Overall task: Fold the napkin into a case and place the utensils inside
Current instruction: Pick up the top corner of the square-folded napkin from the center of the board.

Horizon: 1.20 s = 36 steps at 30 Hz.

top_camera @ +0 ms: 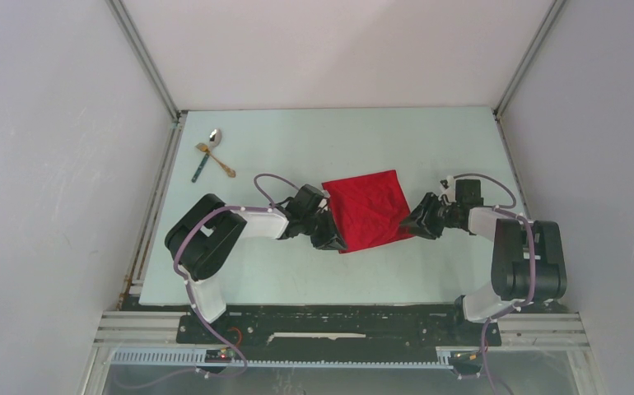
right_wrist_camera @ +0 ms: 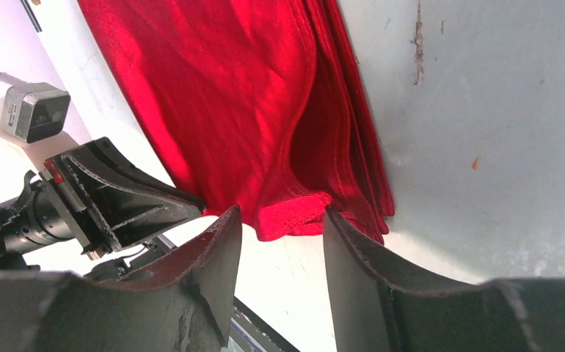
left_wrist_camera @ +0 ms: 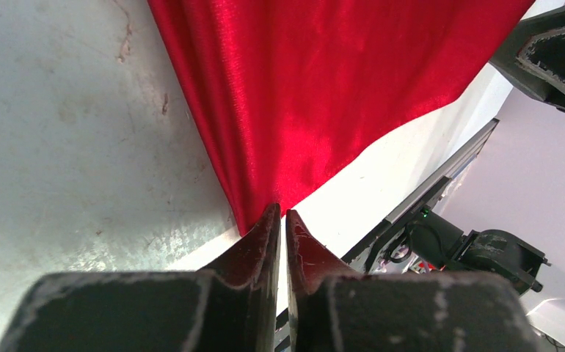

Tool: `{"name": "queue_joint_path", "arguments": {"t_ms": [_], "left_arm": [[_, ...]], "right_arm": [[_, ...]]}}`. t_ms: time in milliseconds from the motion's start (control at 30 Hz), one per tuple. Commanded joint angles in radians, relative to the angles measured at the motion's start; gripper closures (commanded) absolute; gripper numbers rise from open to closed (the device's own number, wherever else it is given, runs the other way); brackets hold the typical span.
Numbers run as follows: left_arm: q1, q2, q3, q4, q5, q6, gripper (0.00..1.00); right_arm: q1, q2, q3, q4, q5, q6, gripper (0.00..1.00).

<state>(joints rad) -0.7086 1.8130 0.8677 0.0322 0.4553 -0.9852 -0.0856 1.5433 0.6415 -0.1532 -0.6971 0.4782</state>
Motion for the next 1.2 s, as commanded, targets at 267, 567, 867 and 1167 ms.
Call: {"name": "queue_joint_path", "arguments": {"t_ms": [267,567,867,1167], "left_arm": [[-0.002,0.008,0.012,0.003,-0.003,0.026,0.88],[-0.002,0.007,0.011,0.004,-0.002,0.028,0.88],[-0.002,0.020,0.015,0.006,0.001,0.028,0.88],[-0.003,0.024,0.017,0.008,0.004,0.026,0.88]], "right_arm": [[-0.017,-0.045,0.013,-0.032,0.120,-0.032,0.41],[-0.019,-0.014,0.036,-0.016,0.125,-0.025,0.40],[-0.013,0.002,0.054,0.015,0.105,-0.019,0.40],[0.007,0.012,0.077,0.028,0.100,-0.021,0.39]]}}
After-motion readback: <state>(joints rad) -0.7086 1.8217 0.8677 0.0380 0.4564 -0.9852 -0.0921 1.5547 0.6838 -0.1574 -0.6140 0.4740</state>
